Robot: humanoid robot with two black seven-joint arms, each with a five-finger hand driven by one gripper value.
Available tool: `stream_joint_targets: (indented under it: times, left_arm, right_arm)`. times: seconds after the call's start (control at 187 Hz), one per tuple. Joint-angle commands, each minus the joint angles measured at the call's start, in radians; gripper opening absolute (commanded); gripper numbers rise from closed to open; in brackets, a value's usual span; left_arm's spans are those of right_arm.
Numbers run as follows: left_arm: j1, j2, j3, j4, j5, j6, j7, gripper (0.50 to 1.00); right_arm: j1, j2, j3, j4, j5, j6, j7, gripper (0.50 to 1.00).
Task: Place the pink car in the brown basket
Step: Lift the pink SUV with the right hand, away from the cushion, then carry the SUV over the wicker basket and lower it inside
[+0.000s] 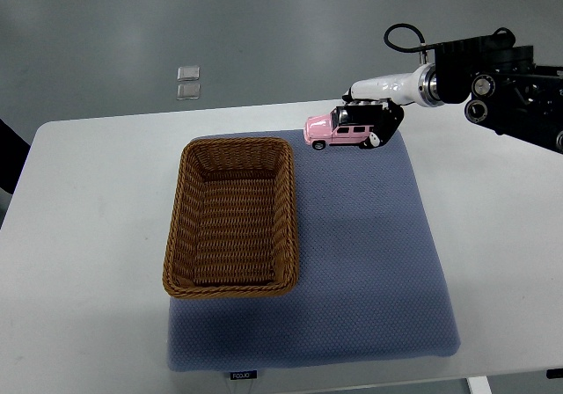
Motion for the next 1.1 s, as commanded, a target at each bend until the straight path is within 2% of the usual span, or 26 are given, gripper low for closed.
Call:
stream_joint_targets:
  times: [0.0,0.311,0.525,0.842,0.922,0.976,1.045,1.094]
  left_arm:
    - [-0.001,0.000,0.000,0.000,0.000,0.000,0.000,1.000]
    - [-0.001,0.000,0.000,0.000,0.000,0.000,0.000,1.000]
    - [-0.001,0.000,0.000,0.000,0.000,0.000,0.000,1.000]
    - [-0.001,0.000,0.000,0.000,0.000,0.000,0.000,1.000]
    - [-0.001,0.000,0.000,0.000,0.000,0.000,0.000,1.000]
    - [-0.001,0.000,0.000,0.000,0.000,0.000,0.000,1.000]
    - [-0.001,0.000,0.000,0.000,0.000,0.000,0.000,1.000]
    - [-0.001,0.000,0.000,0.000,0.000,0.000,0.000,1.000]
  right_arm:
    - [0.022,0.041,-0.001,0.000,0.007,0.006,0.000,0.500]
    - [0.010,0.224,-0.001,-0.002,0.002,-0.003,-0.001,0.500]
    - [-0.041,0.343,-0.004,-0.071,-0.008,-0.012,-0.003,0.500]
    - [-0.128,0.403,-0.006,-0.114,-0.027,-0.047,-0.006,0.509]
    - [-0.146,0.417,-0.009,-0.132,-0.036,-0.069,-0.006,0.545]
    - [-0.151,0.423,-0.009,-0.137,-0.039,-0.083,-0.006,0.599]
    - [-0.153,0.425,-0.009,-0.137,-0.039,-0.089,-0.004,0.699]
    - [-0.153,0.425,-0.009,-0.138,-0.039,-0.090,-0.003,0.748]
